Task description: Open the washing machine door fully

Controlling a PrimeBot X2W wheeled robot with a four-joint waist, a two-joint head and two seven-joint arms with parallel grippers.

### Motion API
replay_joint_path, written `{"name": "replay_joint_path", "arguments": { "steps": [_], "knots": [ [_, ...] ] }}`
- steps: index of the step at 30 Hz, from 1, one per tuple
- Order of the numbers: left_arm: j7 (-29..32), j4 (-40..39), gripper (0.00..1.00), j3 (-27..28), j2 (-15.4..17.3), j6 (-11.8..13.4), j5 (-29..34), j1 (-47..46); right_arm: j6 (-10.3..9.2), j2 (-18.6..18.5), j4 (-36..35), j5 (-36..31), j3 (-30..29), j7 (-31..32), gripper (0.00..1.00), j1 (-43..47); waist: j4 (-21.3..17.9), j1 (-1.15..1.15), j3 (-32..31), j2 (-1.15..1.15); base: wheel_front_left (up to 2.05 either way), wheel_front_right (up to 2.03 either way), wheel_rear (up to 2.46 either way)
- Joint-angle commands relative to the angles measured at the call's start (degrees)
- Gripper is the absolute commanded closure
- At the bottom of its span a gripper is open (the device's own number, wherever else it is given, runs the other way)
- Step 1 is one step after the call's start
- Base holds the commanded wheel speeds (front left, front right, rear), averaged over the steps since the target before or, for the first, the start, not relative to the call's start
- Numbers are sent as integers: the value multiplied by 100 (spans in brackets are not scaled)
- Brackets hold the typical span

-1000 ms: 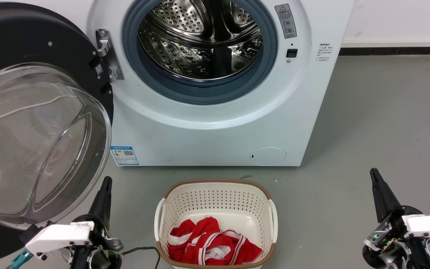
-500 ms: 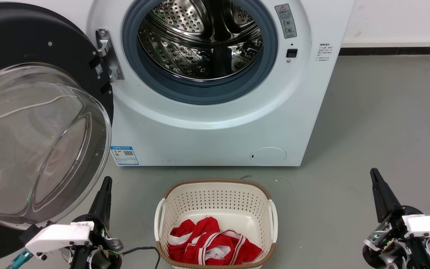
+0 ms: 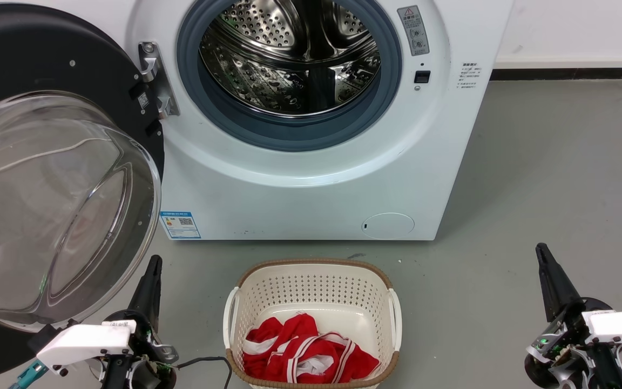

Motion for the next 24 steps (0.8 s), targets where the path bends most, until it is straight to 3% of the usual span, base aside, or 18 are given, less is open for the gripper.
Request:
{"name": "replay_joint_path", "arguments": {
  "steps": [1,24],
  "knots": [
    [13,-1,100,17,-9,-22,-10,-41,0,5,6,-9,-6,19,100,-65,0,-1,0,0,0,0,0],
    [13,-2,100,16,-8,-22,-11,-41,0,11,6,-18,-12,21,100,-66,0,-1,0,0,0,0,0]
  ]
}}
